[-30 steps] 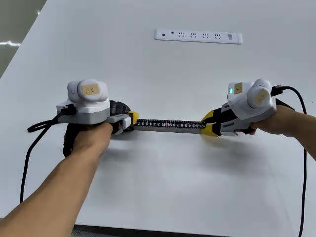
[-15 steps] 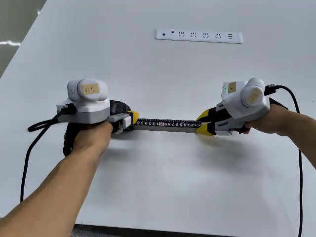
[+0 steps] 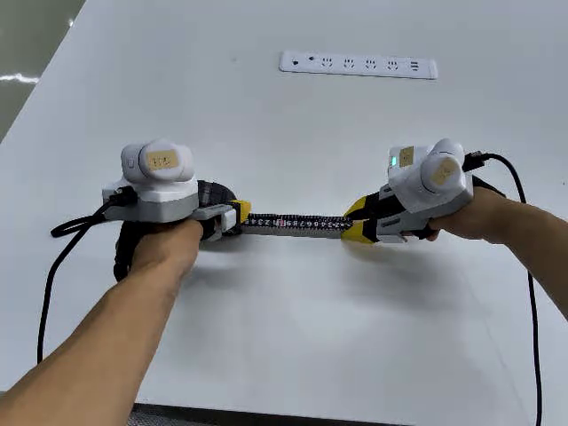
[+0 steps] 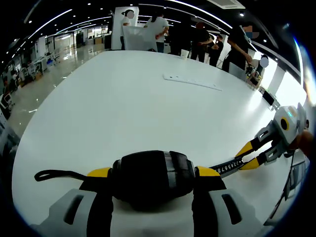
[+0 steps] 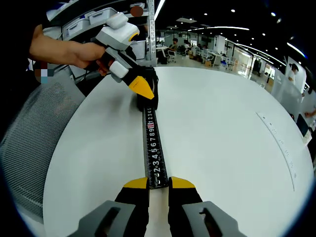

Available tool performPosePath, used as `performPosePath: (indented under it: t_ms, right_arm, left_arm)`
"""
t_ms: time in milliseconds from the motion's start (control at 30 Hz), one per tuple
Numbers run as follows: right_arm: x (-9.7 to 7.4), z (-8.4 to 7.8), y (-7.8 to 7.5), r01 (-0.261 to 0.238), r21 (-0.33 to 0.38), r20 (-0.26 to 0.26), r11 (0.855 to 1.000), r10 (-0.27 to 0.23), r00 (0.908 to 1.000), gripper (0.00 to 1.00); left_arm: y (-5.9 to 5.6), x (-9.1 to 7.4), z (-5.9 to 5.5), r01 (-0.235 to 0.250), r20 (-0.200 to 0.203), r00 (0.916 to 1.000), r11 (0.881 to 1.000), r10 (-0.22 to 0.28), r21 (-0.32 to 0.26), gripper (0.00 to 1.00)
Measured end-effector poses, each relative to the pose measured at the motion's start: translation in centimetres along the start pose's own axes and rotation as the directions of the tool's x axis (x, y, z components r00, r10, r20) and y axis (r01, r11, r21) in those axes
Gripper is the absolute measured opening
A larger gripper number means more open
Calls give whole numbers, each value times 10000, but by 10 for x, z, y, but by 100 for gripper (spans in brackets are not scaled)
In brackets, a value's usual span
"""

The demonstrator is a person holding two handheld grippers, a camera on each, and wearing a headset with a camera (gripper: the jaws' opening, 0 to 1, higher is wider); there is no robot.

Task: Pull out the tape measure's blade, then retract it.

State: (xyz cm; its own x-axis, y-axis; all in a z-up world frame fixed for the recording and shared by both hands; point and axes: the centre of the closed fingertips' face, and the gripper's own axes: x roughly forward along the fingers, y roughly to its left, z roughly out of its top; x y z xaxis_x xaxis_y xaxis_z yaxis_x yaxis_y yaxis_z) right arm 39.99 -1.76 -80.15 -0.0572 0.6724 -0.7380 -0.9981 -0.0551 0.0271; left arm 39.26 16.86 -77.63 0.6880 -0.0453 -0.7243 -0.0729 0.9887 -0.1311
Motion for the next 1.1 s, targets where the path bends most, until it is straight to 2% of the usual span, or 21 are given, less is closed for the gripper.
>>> performPosePath:
  t_ms: [1100]
  right_arm:
    - [20, 19, 0, -51, -98, 203, 9999, 53, 9998, 12]
  left_arm:
    - [0, 1, 0, 80, -48, 10000, 9999, -80, -106, 60]
